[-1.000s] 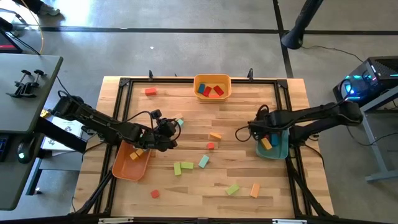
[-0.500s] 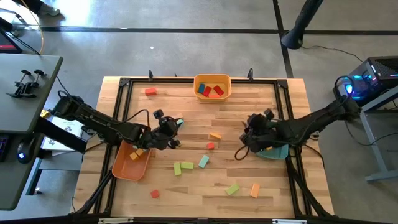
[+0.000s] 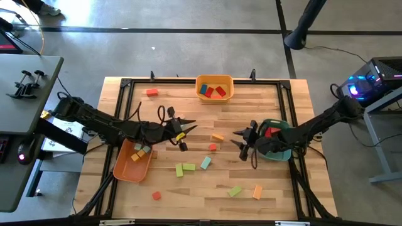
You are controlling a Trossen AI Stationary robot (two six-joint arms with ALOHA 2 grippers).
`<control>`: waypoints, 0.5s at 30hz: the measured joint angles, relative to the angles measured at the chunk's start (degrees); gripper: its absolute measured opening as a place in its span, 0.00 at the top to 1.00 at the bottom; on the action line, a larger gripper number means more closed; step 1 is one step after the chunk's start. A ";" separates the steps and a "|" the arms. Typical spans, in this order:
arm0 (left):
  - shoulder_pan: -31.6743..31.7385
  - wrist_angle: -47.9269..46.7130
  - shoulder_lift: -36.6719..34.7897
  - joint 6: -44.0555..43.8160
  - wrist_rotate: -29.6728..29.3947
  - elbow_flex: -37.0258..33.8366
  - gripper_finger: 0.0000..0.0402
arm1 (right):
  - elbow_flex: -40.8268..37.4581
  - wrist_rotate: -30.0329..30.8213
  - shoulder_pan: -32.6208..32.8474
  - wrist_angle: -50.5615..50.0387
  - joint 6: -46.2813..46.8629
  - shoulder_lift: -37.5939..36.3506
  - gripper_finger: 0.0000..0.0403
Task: Sort blocks by size
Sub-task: Put the orange square block into the orange bin
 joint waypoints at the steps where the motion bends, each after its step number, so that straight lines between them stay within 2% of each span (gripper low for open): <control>1: 0.00 -0.02 0.00 -0.02 -0.02 0.00 0.82 | -0.70 -1.40 0.00 2.19 -0.62 0.00 0.57; 4: -0.45 0.46 0.25 -1.17 -0.07 0.00 0.82 | -1.45 -5.51 0.00 6.77 -2.35 0.00 0.57; 9: -2.40 3.02 3.53 -6.16 -0.06 0.00 0.82 | -1.49 -8.15 0.39 11.47 -2.71 0.00 0.57; 15: -6.64 6.83 10.93 -8.99 0.14 0.00 0.82 | -1.49 -7.83 3.75 14.75 1.14 0.00 0.57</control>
